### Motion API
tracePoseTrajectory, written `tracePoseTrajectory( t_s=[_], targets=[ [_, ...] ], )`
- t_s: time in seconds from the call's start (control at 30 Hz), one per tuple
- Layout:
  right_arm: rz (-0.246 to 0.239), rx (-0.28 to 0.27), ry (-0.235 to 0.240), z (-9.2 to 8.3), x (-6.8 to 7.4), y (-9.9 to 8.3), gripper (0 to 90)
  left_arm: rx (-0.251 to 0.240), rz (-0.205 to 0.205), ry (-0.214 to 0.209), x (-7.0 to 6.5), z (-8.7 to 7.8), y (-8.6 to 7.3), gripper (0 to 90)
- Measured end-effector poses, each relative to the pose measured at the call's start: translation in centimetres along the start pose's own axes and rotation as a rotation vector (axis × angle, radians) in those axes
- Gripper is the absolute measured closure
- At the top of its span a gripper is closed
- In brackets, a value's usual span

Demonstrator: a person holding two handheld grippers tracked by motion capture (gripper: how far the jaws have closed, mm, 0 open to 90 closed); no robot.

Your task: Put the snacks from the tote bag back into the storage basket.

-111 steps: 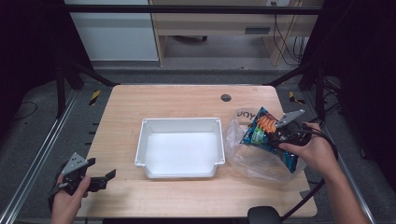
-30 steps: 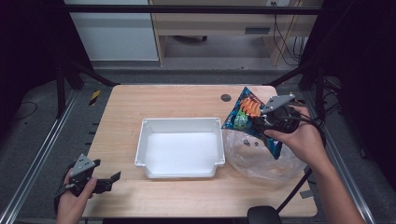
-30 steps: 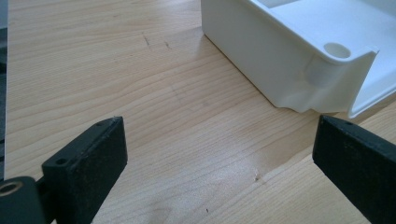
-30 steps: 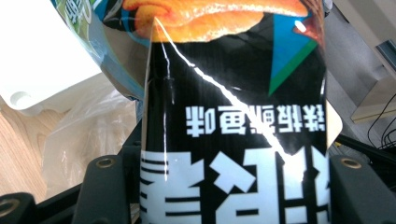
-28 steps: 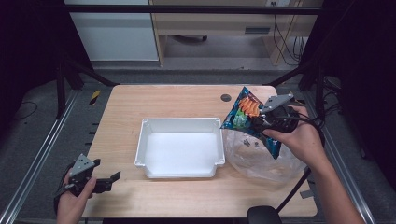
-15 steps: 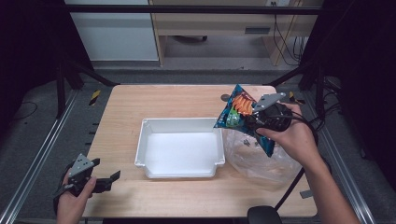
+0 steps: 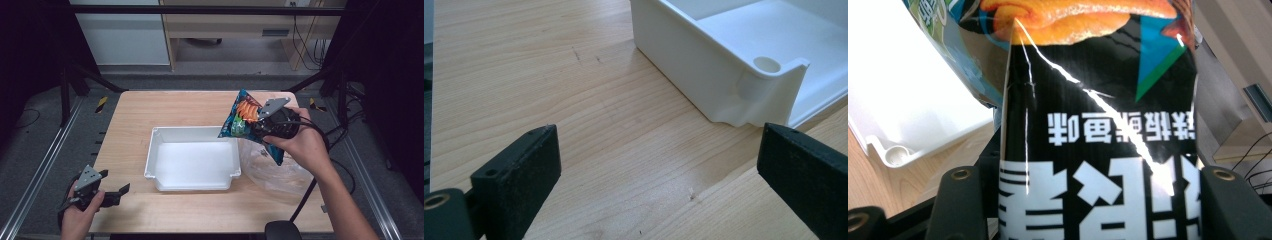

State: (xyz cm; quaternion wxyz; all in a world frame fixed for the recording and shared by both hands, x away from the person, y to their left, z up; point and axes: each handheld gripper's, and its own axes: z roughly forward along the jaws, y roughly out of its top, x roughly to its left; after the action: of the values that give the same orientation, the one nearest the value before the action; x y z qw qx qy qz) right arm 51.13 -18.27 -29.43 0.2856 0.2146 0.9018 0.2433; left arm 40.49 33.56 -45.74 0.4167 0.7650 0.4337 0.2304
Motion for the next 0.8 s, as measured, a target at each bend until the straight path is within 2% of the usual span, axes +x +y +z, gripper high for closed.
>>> tracePoseTrajectory(
  t_s=[0.3, 0.37, 0.5, 0.8],
  targets=[
    [-0.035, -0.016, 0.01, 0.2, 1.0, 1.3, 40.7, 0.007, 0.005, -0.003, 0.0, 0.0, 0.0, 3.5],
    [-0.058, -0.013, 0.002, 0.2, 1.2, 1.6, 40.7, 0.011, 0.006, -0.003, -0.1, 0.1, 0.0, 3.6],
    [-0.068, -0.021, 0.011, 0.5, 1.6, 2.2, 40.7, 0.023, 0.015, 0.014, -0.2, 0.2, 0.0, 4.4],
    [-0.1, -0.035, 0.032, 1.1, 2.6, 3.5, 40.7, 0.023, 0.016, 0.017, -0.2, 0.2, 0.0, 4.5]
  ],
)
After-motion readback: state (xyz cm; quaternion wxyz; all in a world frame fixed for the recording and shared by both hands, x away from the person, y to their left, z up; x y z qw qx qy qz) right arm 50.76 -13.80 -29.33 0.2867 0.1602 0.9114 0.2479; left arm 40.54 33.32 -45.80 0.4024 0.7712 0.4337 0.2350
